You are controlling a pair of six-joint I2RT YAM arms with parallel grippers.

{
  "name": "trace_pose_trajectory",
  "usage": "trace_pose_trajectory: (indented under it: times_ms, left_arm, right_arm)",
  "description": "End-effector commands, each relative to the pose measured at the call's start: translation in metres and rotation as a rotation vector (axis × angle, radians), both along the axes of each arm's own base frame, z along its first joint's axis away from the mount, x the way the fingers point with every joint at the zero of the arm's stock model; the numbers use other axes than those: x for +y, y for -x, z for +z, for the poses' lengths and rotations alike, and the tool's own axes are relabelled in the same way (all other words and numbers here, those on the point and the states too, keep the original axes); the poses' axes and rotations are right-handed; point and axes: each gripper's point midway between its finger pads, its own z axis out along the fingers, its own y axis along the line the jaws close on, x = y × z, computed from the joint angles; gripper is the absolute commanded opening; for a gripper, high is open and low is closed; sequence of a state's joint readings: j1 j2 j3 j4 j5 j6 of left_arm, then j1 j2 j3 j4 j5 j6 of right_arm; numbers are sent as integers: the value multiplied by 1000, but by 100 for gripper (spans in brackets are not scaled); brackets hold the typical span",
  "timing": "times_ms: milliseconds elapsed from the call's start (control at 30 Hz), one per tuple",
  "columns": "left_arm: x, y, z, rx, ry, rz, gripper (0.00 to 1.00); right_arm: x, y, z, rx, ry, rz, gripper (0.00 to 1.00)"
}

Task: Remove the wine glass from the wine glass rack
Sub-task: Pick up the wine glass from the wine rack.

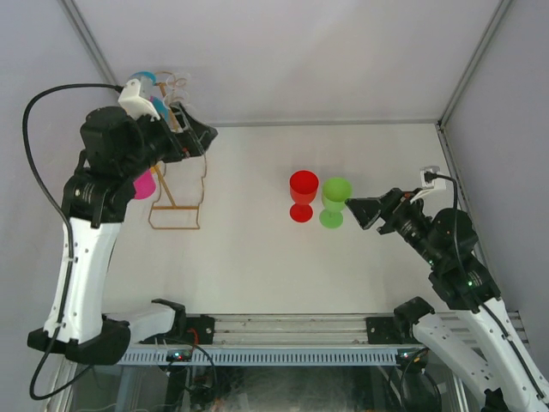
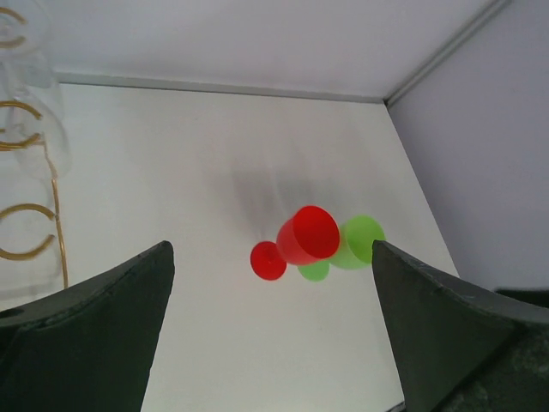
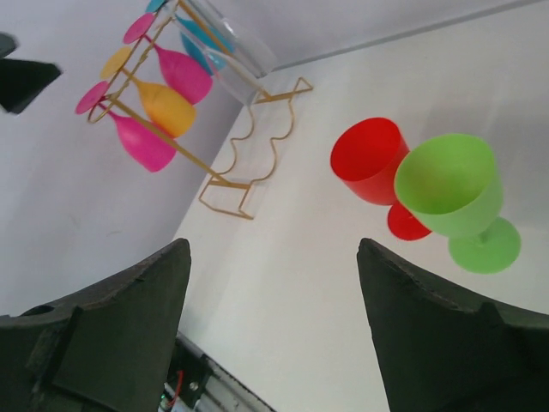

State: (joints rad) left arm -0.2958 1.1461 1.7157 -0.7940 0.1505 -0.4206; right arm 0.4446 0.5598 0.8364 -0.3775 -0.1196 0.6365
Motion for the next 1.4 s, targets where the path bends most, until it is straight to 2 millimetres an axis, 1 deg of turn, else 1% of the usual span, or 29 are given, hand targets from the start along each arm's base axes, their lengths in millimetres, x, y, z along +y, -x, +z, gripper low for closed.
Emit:
trace_pose_trajectory:
  times_ms: [0, 200, 367, 467, 567, 667, 800, 900, 1000, 1100, 1233, 1300, 1367]
  left_arm:
    - [16, -27, 22, -24, 102, 41, 100]
    - [55, -72, 23, 5, 206, 172, 100]
    - [86, -101, 26, 14, 253, 261, 99]
    - [100, -119, 22, 33, 253, 300, 98]
    - [112, -132, 13, 79, 244, 352, 95]
    - [121, -144, 8, 97, 222, 378, 90]
    - [123, -158, 4, 105, 211, 377, 87]
    - [124, -167, -4, 122, 212, 379, 86]
    - [127, -174, -13, 144, 214, 391, 83]
    - [130, -179, -23, 180, 209, 406, 81]
    - [132, -189, -29, 197, 217, 420, 80]
    - [132, -193, -29, 198, 226, 419, 75]
    - [130, -200, -31, 200, 238, 413, 72]
  right_arm:
    - [9, 14, 3, 64, -80, 60, 79]
    - [11, 20, -8, 167, -135, 50, 79]
    - [10, 25, -10, 187, -146, 50, 79]
    - [8, 28, -8, 173, -162, 51, 79]
    - [6, 31, -6, 162, -176, 47, 79]
    - [5, 35, -6, 162, -185, 48, 79]
    - [3, 38, -5, 152, -196, 46, 79]
    - [3, 40, -7, 155, -207, 44, 79]
    - [3, 41, -9, 165, -218, 44, 79]
    - [3, 41, -13, 179, -217, 41, 79]
    - [2, 40, -19, 195, -211, 32, 79]
    - [2, 39, -20, 197, -210, 28, 79]
    - [1, 38, -22, 202, -210, 18, 79]
